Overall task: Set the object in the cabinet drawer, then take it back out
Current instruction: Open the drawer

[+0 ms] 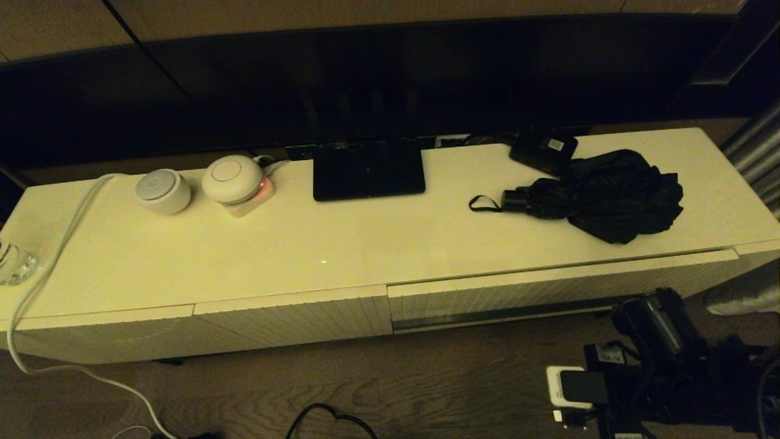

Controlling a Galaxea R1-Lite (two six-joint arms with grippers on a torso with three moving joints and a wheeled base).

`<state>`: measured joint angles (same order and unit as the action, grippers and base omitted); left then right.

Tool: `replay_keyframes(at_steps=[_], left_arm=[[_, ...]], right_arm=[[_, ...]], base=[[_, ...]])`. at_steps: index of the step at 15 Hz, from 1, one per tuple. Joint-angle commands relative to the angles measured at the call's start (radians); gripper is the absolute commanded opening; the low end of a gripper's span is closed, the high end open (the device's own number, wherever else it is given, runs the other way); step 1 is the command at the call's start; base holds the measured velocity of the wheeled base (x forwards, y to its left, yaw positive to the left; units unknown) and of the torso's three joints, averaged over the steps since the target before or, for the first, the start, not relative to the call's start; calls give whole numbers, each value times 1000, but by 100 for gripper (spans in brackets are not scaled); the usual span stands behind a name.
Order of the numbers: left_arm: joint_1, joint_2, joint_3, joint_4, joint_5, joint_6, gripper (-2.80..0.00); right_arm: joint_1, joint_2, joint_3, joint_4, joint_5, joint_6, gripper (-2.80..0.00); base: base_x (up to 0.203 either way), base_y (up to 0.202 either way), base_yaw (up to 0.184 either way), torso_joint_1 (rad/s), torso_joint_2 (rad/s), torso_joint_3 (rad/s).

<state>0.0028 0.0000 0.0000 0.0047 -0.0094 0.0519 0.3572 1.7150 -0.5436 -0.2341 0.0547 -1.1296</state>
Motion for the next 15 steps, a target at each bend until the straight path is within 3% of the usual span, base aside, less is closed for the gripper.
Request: replay_keyframes(at_steps=[1,9,15], left_arm=[[0,0,3,0,0,0,-280],[0,0,3,0,0,0,-280],[0,0,3,0,0,1,-280]], right_arm=[[-10,71,-7,-80,1,-14,-280],[-59,215,47,-454,-51,-247,-280],[-73,207,87,-482,-56,-356,-280]], base=[[0,0,0,0,0,0],[0,0,0,0,0,0],[0,0,0,0,0,0]])
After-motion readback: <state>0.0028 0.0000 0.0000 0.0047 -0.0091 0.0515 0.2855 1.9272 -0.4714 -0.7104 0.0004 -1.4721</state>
